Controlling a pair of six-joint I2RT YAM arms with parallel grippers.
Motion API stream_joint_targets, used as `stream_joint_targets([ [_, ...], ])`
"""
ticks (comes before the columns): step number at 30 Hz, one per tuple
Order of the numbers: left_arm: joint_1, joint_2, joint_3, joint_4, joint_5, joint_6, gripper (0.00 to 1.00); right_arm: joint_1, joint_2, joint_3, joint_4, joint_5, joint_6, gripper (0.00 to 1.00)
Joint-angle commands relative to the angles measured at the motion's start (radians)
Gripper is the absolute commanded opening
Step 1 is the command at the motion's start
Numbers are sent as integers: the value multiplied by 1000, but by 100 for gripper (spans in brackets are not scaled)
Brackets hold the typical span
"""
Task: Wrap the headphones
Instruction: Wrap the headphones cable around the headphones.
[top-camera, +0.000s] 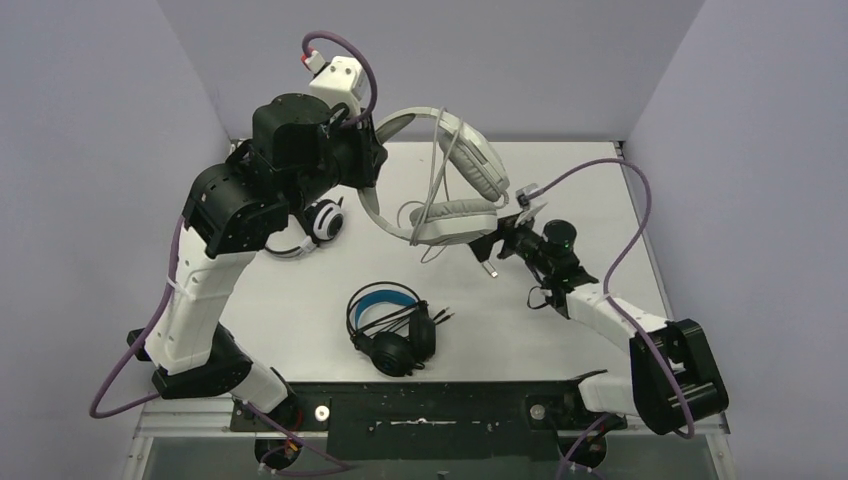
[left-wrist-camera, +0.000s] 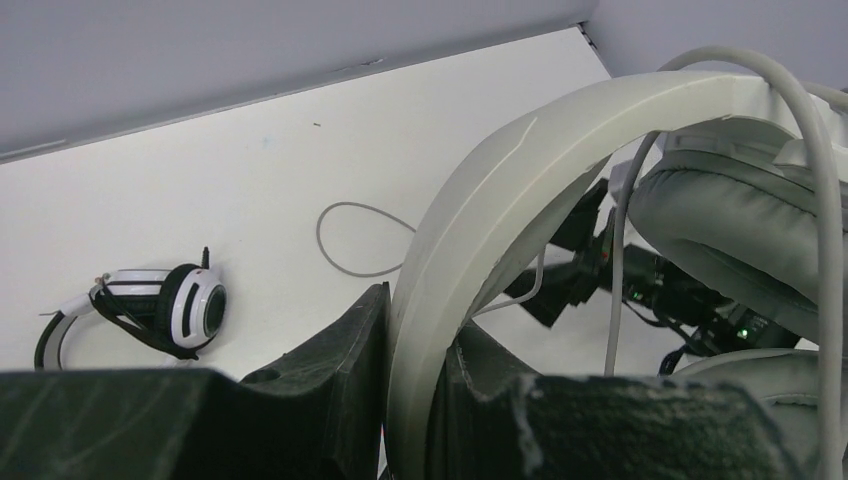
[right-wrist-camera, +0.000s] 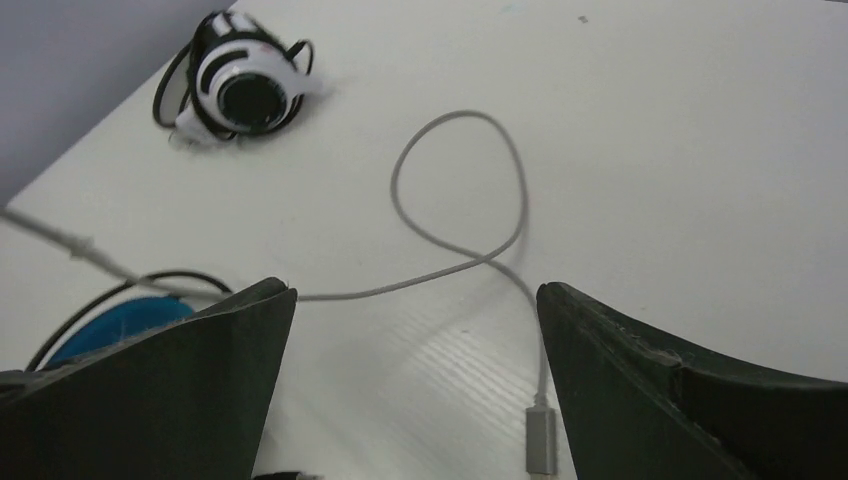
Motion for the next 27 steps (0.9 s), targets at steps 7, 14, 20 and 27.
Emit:
stream_joint_targets([
  [7, 44, -35, 93, 105, 64, -43, 0, 302, 77, -19, 143, -20, -455, 98],
  [14, 53, -50, 97, 103, 86, -54, 0, 355, 250, 64, 270, -3, -505, 99],
  [20, 60, -46, 115, 97, 115, -67, 0, 369, 391, 121, 413, 32, -483, 99],
  [27, 83, -45, 121, 107, 137, -82, 0, 370, 509, 193, 480, 43, -378, 86],
])
